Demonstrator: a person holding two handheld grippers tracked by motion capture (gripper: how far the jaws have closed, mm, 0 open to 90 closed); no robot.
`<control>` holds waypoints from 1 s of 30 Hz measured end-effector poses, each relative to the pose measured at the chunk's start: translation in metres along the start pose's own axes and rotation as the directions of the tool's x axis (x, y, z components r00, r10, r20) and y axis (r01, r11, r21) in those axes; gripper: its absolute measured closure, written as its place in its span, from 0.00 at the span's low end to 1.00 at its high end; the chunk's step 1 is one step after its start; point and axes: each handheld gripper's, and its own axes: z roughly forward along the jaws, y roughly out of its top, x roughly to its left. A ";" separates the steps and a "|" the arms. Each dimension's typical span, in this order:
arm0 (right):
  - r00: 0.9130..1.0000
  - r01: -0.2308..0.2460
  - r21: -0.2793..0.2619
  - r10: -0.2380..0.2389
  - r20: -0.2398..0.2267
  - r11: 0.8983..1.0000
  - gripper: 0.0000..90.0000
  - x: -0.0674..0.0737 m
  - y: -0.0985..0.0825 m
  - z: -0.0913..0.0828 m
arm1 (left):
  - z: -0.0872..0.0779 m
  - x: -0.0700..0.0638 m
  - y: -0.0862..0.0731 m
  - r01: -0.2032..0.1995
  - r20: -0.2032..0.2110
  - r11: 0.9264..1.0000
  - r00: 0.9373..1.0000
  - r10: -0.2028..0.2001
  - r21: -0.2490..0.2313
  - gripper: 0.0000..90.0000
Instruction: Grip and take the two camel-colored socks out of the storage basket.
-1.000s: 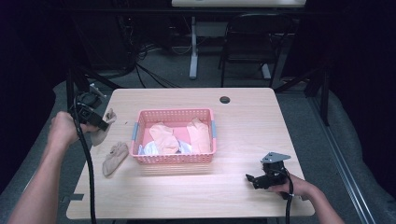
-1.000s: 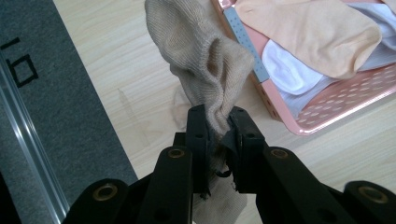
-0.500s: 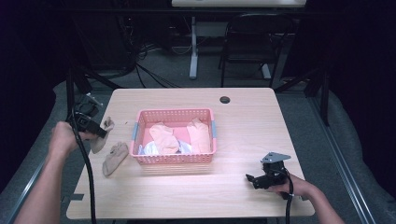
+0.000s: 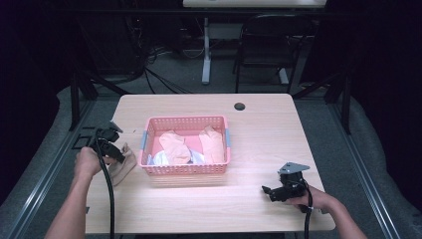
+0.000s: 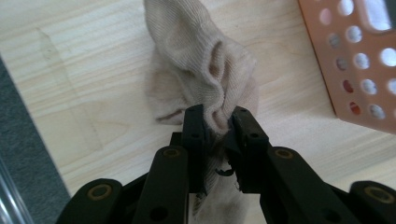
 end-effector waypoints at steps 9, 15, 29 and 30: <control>1.000 0.000 0.000 0.000 0.000 1.000 0.00 0.000 0.000 0.000 | -0.005 0.001 -0.004 0.017 -0.014 1.000 1.000 -0.017 -0.026 0.51; 1.000 0.000 0.000 0.000 0.000 1.000 0.00 0.000 0.000 0.000 | -0.032 -0.002 -0.011 0.003 -0.030 0.998 1.000 -0.005 -0.065 0.22; 1.000 0.001 0.002 -0.001 0.003 1.000 0.00 0.000 0.000 0.000 | -0.071 -0.014 -0.047 -0.040 -0.065 0.991 0.997 0.032 -0.129 0.00; 1.000 0.001 0.002 -0.001 0.000 1.000 0.00 0.000 0.000 0.000 | -0.072 -0.015 -0.051 -0.043 -0.064 0.990 0.997 0.035 -0.131 0.01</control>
